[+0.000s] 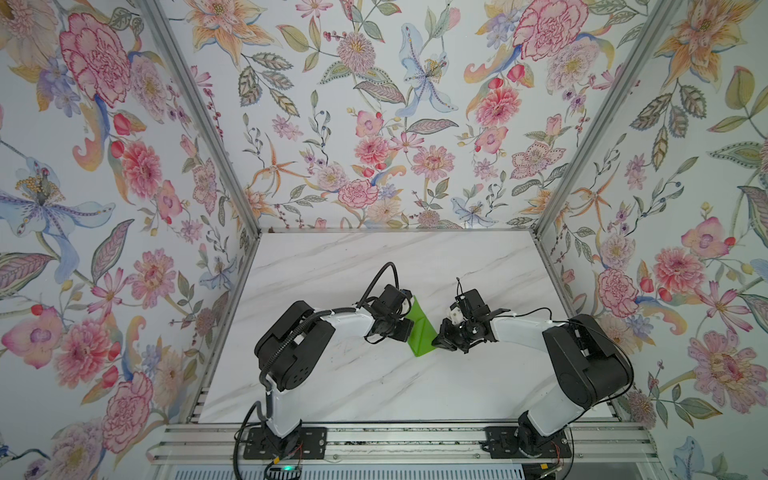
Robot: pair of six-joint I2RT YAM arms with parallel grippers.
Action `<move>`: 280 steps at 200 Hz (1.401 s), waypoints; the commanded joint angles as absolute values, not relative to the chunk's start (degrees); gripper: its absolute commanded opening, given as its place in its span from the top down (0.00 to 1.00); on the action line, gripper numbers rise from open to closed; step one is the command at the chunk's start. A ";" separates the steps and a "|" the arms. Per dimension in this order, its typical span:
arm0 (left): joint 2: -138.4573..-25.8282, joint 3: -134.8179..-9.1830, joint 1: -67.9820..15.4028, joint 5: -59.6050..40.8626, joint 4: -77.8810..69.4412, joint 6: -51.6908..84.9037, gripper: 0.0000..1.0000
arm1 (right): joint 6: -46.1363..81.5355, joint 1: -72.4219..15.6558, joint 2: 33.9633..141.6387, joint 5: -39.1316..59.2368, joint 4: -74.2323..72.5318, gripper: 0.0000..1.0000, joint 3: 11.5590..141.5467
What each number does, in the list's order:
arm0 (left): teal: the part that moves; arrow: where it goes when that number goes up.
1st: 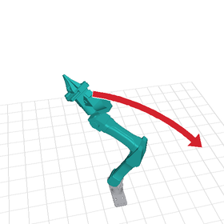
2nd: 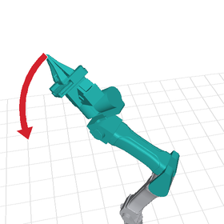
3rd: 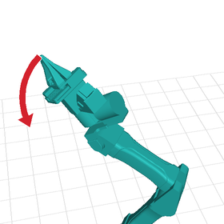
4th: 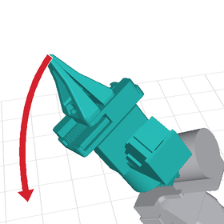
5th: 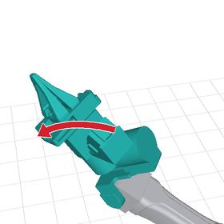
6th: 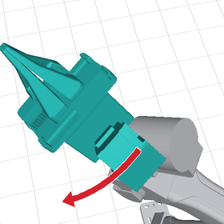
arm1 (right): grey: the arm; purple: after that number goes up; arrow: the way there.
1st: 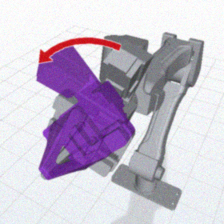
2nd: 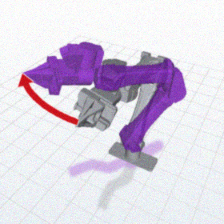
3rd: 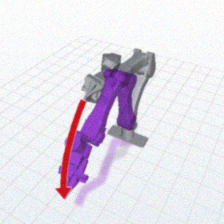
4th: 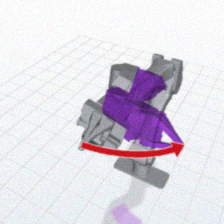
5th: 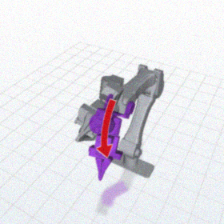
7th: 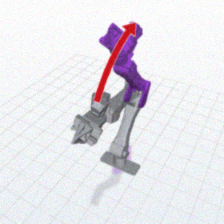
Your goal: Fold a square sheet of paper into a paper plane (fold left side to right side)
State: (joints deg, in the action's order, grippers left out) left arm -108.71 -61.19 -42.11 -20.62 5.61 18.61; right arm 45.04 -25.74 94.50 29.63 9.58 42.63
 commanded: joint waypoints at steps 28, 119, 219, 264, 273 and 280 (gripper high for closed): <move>-110.12 -63.11 -41.17 -19.95 7.99 16.53 1.00 | 43.49 -25.40 96.95 26.30 14.23 1.00 41.79; -110.76 -61.19 -41.10 -22.48 7.10 17.73 1.00 | 48.19 -27.01 90.24 27.82 7.37 0.75 42.27; -110.40 -59.77 -41.11 -22.85 5.87 18.55 1.00 | 63.44 -28.13 95.03 31.44 -20.35 0.66 34.99; -110.11 -59.50 -41.05 -22.99 5.73 18.74 1.00 | 65.19 -28.28 98.02 32.17 -24.59 0.66 34.11; -110.12 -59.41 -41.16 -23.11 5.55 18.77 1.00 | 65.53 -28.38 98.56 32.88 -26.19 0.66 33.99; -110.06 -59.37 -41.16 -23.18 5.54 18.77 1.00 | 65.97 -28.39 99.08 33.28 -27.42 0.67 33.70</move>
State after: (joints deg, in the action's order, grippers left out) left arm -109.21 -61.12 -41.60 -22.39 4.58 18.44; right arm 63.96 -28.01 97.10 31.68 -22.15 34.70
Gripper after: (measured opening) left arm 0.043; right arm 0.341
